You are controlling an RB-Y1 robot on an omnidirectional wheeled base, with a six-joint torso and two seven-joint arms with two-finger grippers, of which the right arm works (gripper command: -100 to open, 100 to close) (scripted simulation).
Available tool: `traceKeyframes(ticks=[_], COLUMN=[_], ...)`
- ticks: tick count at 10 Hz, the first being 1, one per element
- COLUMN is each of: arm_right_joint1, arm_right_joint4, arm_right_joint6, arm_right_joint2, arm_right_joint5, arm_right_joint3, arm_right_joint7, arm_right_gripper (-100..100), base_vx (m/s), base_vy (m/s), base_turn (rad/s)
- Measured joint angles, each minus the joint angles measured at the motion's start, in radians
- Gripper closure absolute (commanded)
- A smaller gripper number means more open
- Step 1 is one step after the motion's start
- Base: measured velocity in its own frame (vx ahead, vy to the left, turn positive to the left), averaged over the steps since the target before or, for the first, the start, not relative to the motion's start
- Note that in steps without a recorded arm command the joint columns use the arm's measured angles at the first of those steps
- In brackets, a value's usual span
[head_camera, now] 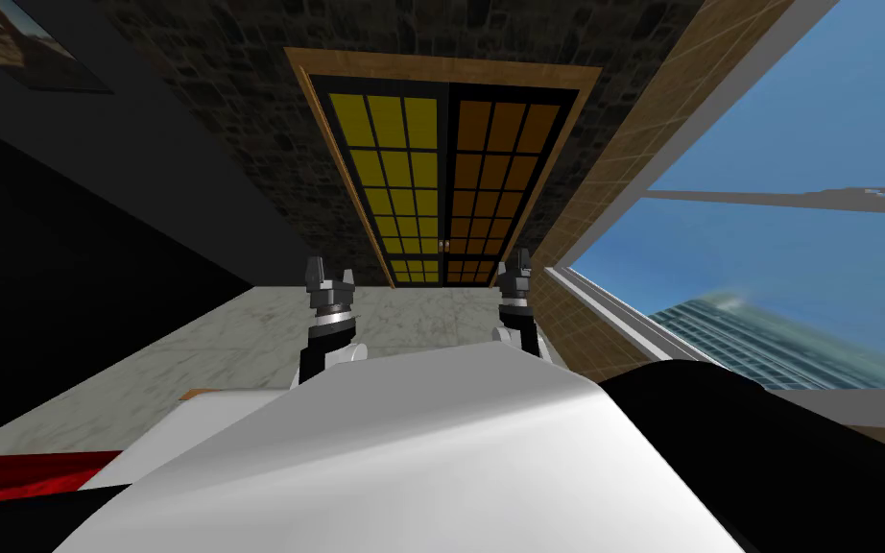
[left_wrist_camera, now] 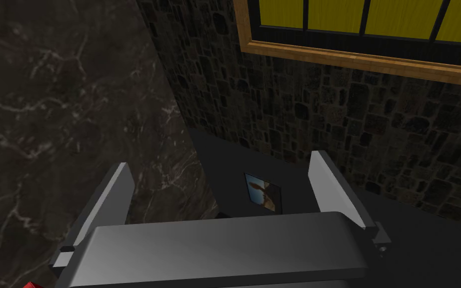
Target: Pull the door open
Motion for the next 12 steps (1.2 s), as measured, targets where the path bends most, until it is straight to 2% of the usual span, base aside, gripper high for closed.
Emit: traceKeyframes(ticks=[4,6,12], arm_right_joint1=[-0.016,-0.029,-0.066], arm_right_joint4=[0.058,0.105,0.220], arm_right_joint6=[-0.018,-0.033,-0.068], arm_right_joint2=[-0.019,-0.032,-0.056], arm_right_joint5=[0.013,0.022,0.045], arm_right_joint3=[-0.005,-0.009,-0.020], arm_right_joint7=[0.050,0.086,0.179], arm_right_gripper=[-100,-100,-100], base_vx=[0.182,0.184,0.112], base_vy=[0.017,0.028,0.016], base_turn=[-0.021,-0.030,-0.025])
